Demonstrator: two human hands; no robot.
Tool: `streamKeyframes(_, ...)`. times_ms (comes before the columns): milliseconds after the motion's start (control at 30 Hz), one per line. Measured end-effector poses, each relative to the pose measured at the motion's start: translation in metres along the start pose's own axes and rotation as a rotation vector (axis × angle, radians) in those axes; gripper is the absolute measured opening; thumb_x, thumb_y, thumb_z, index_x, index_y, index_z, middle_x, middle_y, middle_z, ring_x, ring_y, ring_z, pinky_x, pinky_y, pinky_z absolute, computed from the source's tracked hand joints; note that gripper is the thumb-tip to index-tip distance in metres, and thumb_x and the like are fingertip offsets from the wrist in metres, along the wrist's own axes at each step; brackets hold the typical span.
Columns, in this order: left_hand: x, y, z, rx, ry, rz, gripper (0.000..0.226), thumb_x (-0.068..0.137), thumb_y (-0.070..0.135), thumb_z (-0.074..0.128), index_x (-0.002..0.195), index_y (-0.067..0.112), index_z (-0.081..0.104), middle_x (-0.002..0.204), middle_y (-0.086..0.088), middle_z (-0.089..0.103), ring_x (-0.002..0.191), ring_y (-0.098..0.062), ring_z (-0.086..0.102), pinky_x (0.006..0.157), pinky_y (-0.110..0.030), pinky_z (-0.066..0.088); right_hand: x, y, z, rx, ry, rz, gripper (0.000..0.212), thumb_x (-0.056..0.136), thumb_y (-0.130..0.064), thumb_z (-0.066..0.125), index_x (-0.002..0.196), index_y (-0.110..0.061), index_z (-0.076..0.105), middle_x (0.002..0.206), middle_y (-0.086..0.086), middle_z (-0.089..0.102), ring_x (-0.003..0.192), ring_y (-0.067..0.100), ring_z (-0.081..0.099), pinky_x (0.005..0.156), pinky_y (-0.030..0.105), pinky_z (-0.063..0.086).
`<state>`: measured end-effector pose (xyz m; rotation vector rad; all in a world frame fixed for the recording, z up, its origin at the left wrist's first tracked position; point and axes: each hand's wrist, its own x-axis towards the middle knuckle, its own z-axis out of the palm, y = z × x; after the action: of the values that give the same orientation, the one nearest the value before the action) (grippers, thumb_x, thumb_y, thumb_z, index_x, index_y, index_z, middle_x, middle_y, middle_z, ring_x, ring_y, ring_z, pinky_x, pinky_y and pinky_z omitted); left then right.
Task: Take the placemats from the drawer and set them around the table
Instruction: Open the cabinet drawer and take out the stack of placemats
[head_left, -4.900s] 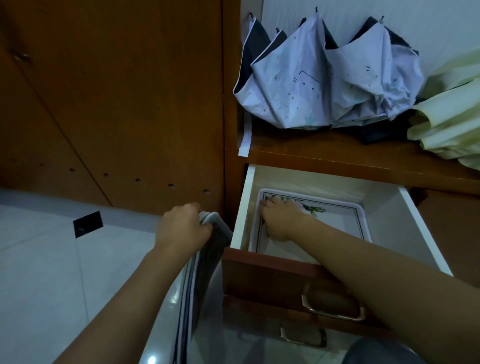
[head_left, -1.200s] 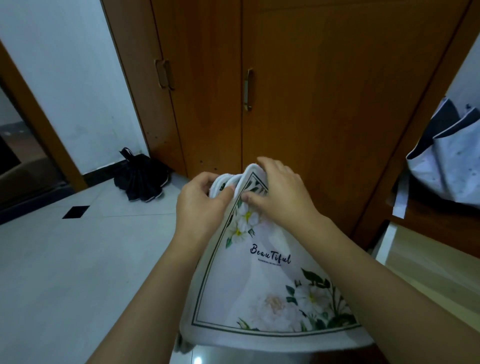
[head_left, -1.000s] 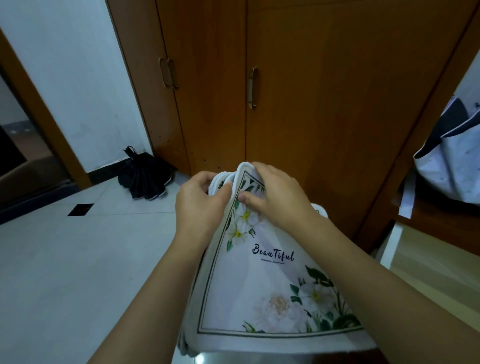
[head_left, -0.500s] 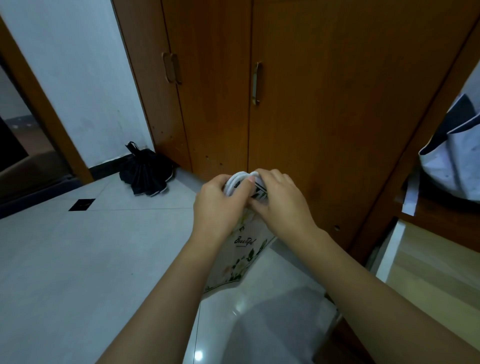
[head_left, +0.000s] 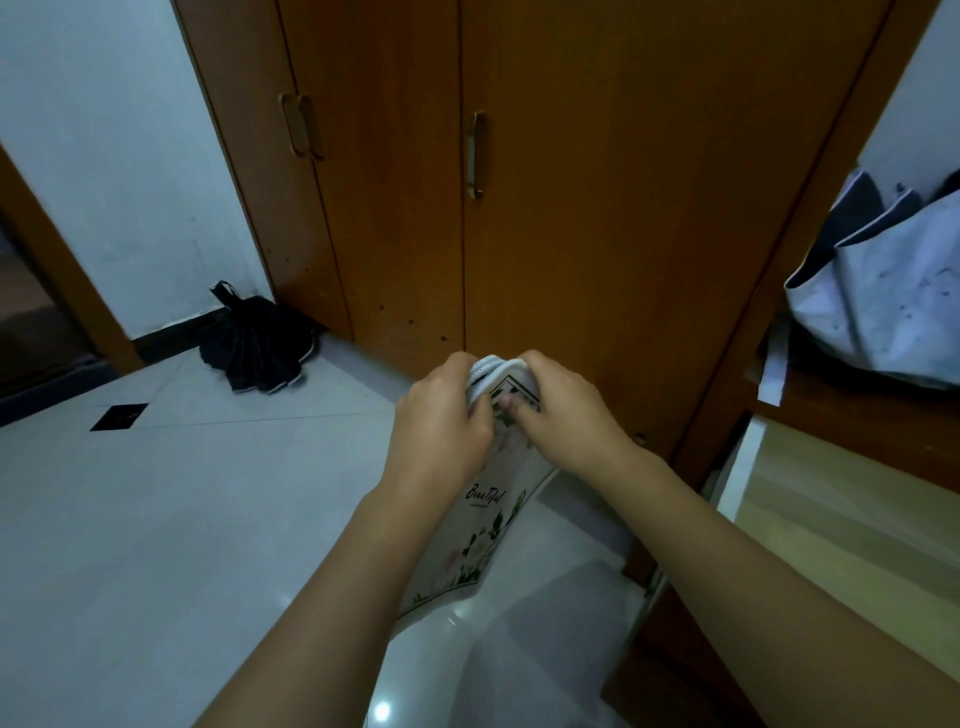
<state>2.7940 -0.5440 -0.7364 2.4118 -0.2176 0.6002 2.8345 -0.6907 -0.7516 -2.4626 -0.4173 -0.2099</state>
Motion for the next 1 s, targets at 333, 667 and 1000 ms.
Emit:
streamKeyframes(333, 0.002, 0.013, 0.031, 0.092, -0.177, 0.128, 0.02, 0.091, 0.02, 0.057, 0.11, 0.019, 0.048, 0.098, 0.001, 0.051, 0.088, -0.018, 0.048, 0.068, -0.029, 0.04, -0.028, 0.035, -0.011, -0.247, 0.148, -0.04, 0.016, 0.094, -0.042, 0.054, 0.095, -0.028, 0.047, 0.082, -0.01, 0.054, 0.071, 0.01, 0.053, 0.062, 0.035, 0.049)
streamKeyframes(667, -0.004, 0.024, 0.051, 0.177, -0.148, 0.092, 0.018, 0.091, 0.027, 0.062, 0.093, 0.02, 0.045, 0.085, 0.004, 0.05, 0.074, -0.017, 0.047, 0.062, -0.028, 0.035, -0.047, 0.051, -0.014, -0.218, 0.179, -0.003, 0.012, 0.096, -0.037, 0.053, 0.097, -0.028, 0.046, 0.083, -0.01, 0.051, 0.072, 0.009, 0.05, 0.061, 0.031, 0.043)
streamKeyframes(1000, -0.014, 0.025, 0.067, 0.145, -0.227, 0.093, 0.016, 0.09, 0.023, 0.057, 0.086, 0.018, 0.042, 0.075, 0.004, 0.045, 0.064, -0.017, 0.044, 0.054, -0.029, 0.03, -0.055, 0.056, -0.012, -0.059, 0.067, -0.022, 0.021, 0.097, -0.02, 0.051, 0.118, -0.022, 0.048, 0.102, -0.005, 0.055, 0.091, 0.011, 0.05, 0.075, 0.032, 0.044)
